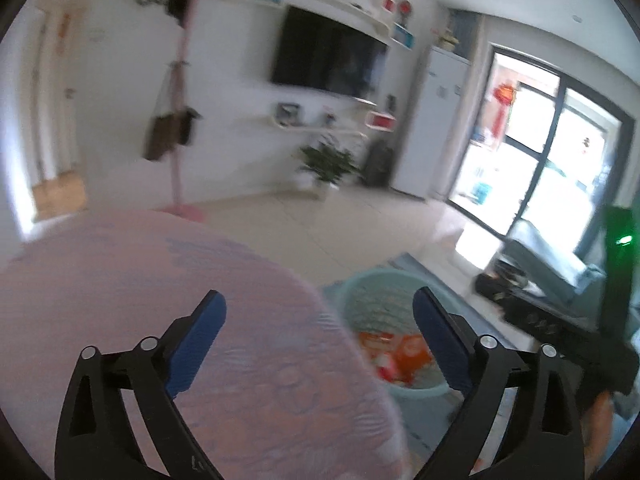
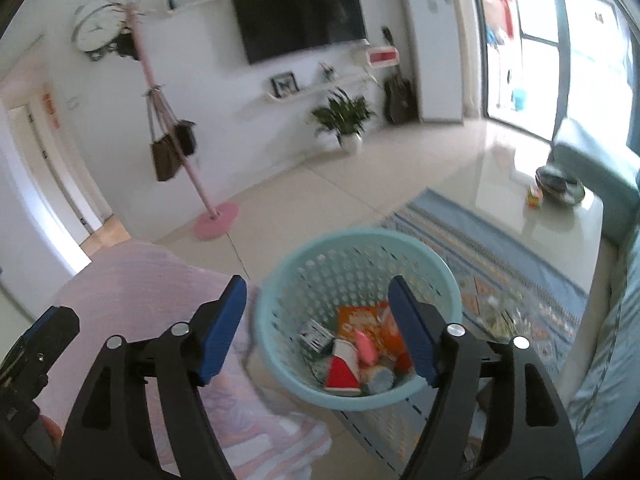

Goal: Collect trash

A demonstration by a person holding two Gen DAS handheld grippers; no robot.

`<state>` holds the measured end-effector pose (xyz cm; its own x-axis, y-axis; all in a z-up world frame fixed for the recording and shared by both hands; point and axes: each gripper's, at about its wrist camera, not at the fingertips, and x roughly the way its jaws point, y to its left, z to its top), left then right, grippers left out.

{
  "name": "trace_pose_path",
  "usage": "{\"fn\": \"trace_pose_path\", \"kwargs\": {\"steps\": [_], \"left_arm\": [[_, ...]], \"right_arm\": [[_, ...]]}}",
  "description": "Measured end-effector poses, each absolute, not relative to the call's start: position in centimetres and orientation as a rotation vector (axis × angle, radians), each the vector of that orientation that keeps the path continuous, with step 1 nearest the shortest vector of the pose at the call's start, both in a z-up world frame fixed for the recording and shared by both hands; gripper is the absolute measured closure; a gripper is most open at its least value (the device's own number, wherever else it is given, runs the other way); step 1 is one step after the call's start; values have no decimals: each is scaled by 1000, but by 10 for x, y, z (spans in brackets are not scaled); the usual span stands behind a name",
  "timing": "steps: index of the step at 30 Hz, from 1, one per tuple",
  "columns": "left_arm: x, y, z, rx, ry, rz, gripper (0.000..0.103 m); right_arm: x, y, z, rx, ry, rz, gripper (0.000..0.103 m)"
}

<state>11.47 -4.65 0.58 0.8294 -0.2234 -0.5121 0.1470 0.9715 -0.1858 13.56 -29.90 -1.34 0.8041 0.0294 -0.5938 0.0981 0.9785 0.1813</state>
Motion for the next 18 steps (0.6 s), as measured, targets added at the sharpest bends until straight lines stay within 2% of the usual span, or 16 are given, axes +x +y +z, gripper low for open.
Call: {"fn": "trace_pose_path", "kwargs": {"steps": [4,9,18], "left_arm": [[86,-22,-1,-92,488,-34,8],[62,-5,-15,-46,413,100,7],[53,-11,-14,6,323,195,8]], "right_arm": [[114,-276,-9,183,527,-41,29],[89,-259,-10,185,421,-42,28],[66,-246,-19,135,370,-83,28]]}}
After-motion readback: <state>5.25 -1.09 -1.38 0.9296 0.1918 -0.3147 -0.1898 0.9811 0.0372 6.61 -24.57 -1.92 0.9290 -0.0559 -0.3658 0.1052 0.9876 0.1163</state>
